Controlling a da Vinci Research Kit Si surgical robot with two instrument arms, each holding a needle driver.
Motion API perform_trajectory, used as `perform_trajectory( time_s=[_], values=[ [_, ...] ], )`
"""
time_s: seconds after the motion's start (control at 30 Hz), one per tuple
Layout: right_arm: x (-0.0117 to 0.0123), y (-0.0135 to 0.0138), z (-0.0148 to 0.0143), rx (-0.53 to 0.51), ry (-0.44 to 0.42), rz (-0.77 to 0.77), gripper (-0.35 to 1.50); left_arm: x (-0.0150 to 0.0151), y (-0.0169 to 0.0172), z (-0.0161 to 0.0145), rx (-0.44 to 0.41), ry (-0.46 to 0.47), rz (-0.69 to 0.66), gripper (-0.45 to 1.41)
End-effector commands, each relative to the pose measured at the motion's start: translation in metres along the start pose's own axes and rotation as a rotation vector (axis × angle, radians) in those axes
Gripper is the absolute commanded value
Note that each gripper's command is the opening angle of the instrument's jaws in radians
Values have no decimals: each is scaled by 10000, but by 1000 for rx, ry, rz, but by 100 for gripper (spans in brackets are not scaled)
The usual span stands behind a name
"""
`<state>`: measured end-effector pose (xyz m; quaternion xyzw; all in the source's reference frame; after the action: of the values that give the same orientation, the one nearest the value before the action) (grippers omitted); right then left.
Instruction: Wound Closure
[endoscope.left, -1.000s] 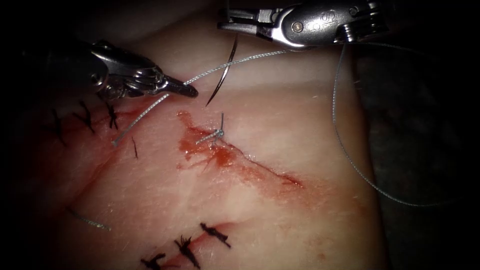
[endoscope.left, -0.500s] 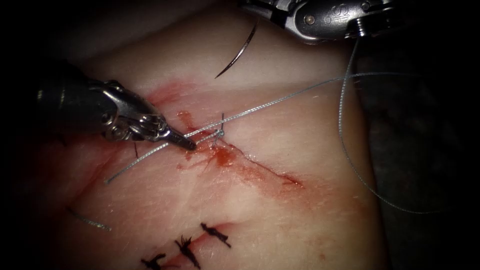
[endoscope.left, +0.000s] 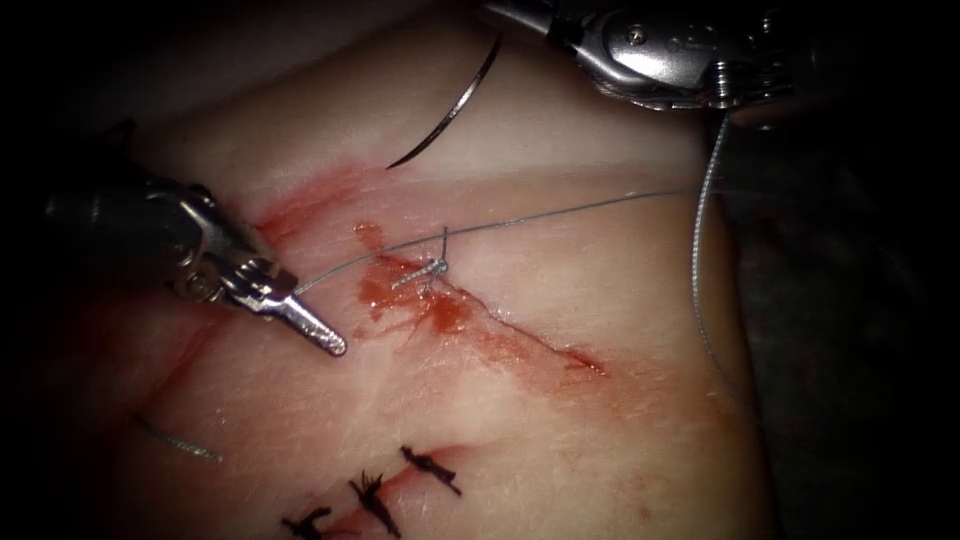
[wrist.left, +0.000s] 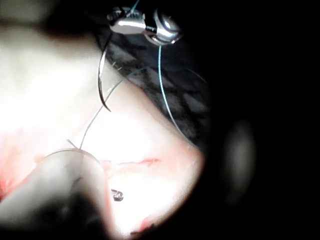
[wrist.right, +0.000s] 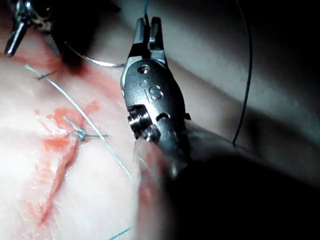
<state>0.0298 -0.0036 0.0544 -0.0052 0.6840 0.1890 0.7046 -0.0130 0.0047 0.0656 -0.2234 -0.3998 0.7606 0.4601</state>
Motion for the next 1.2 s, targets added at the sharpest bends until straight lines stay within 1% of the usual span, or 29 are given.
perform_trajectory(
  time_s=[0.03,0.07,0.1,0.17,0.23,0.27,0.37,0.4,0.5,0.57,0.6,0.63,0.67,0.73,0.87,0.9,0.97,1.0,1.2],
  values=[
    [-4,-3,10,21,7,-1,-35,12,2,-4,-20,49,27,133],
    [-4,-3,10,27,8,5,-35,16,3,-10,-30,70,32,135],
    [-6,-2,10,40,11,10,-35,25,5,-22,-55,115,31,136],
    [-8,-2,9,61,15,9,-35,35,8,-39,-97,176,6,136],
    [-10,-2,9,81,19,20,-35,41,10,-48,-130,225,-19,131],
    [-11,-2,8,93,21,26,-35,44,10,-51,-165,254,-36,130],
    [-12,-3,8,130,28,40,-35,45,7,-57,-263,297,-71,130],
    [-13,-3,9,143,33,46,-35,46,5,-58,-290,304,-114,128],
    [-17,-7,9,209,62,102,-35,49,0,-52,-353,329,-181,126],
    [-24,-14,12,255,92,121,-35,46,-3,-42,-398,335,-204,126],
    [-28,-17,13,292,114,124,-35,43,-5,-35,-426,342,-225,126],
    [-31,-22,15,342,145,122,-35,40,-6,-28,-438,346,-242,126],
    [-33,-25,18,367,158,122,-35,37,-8,-20,-452,338,-267,126],
    [-33,-34,22,422,174,127,-35,32,-11,-7,-466,318,-304,126],
    [-28,-49,32,511,193,140,-35,24,-16,14,-502,276,-353,118],
    [-25,-55,36,513,192,149,-35,23,-16,20,-553,275,-371,103],
    [-24,-60,40,515,191,157,-35,22,-14,22,-604,269,-406,86],
    [-23,-62,42,516,191,159,-35,22,-12,23,-621,267,-407,83],
    [-22,-65,46,515,190,162,-35,24,-2,23,-632,242,-435,83]
  ],
)
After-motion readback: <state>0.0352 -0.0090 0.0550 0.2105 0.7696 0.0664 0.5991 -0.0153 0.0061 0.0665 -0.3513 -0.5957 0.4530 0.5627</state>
